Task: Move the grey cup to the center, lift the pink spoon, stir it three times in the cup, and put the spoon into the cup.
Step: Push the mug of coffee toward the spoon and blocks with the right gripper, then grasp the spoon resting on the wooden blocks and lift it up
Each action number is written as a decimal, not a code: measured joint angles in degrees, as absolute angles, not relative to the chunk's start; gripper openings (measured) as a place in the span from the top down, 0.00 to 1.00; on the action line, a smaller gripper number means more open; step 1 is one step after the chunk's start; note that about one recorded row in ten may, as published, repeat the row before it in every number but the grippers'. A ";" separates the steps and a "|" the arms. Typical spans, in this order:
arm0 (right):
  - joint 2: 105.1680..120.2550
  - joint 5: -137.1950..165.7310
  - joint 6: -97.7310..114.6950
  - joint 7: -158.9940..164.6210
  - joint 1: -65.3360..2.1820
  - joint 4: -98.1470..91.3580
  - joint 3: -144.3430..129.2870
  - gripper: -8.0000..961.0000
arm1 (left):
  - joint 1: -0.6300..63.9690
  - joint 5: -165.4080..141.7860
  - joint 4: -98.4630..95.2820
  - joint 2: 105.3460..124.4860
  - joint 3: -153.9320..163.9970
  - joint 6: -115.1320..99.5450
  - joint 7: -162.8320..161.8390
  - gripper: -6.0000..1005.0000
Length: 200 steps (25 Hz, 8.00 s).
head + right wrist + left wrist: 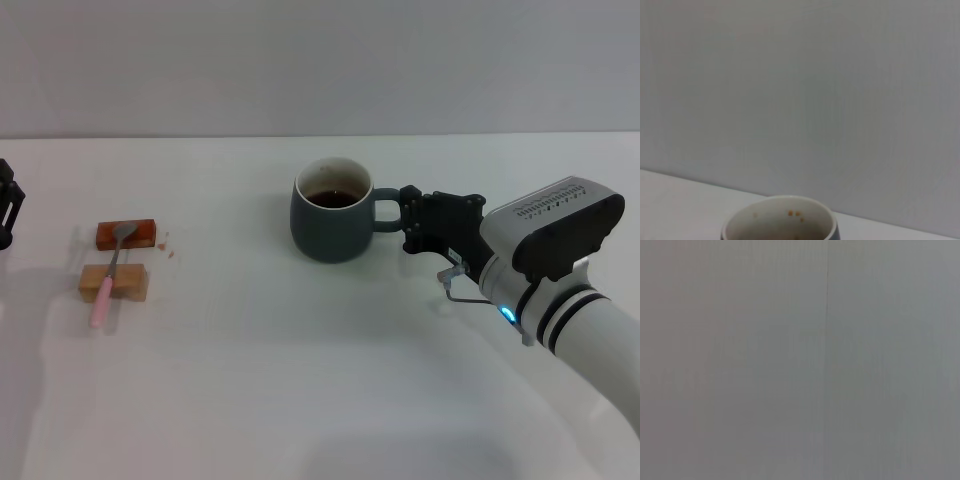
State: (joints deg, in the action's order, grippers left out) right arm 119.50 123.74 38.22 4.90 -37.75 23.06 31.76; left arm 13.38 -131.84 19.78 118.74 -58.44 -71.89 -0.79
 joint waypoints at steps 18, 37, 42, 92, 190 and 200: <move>119.49 124.24 35.87 4.92 -38.87 24.24 31.06 0.99 | 13.70 -131.84 19.77 118.73 -58.45 -72.06 -0.79 0.15; 119.62 124.45 35.55 4.58 -39.86 26.36 28.62 0.99 | 13.56 -131.84 19.67 118.74 -58.44 -72.16 -0.79 0.15; 119.62 124.45 35.29 4.64 -40.41 27.21 26.87 0.99 | 13.56 -131.84 19.51 118.73 -58.44 -72.17 -0.79 0.15; 119.19 127.67 66.41 3.27 -21.19 12.91 50.62 0.99 | 7.46 -131.86 21.44 118.74 -38.95 -64.80 0.09 0.15; 119.18 128.01 66.07 3.34 -21.88 12.97 50.23 0.99 | 8.64 -131.87 21.34 118.69 -40.82 -59.58 -0.55 0.76; 119.18 128.05 65.97 3.34 -21.88 12.91 49.92 0.99 | 8.68 -132.37 21.93 118.67 -40.05 -60.11 2.40 0.84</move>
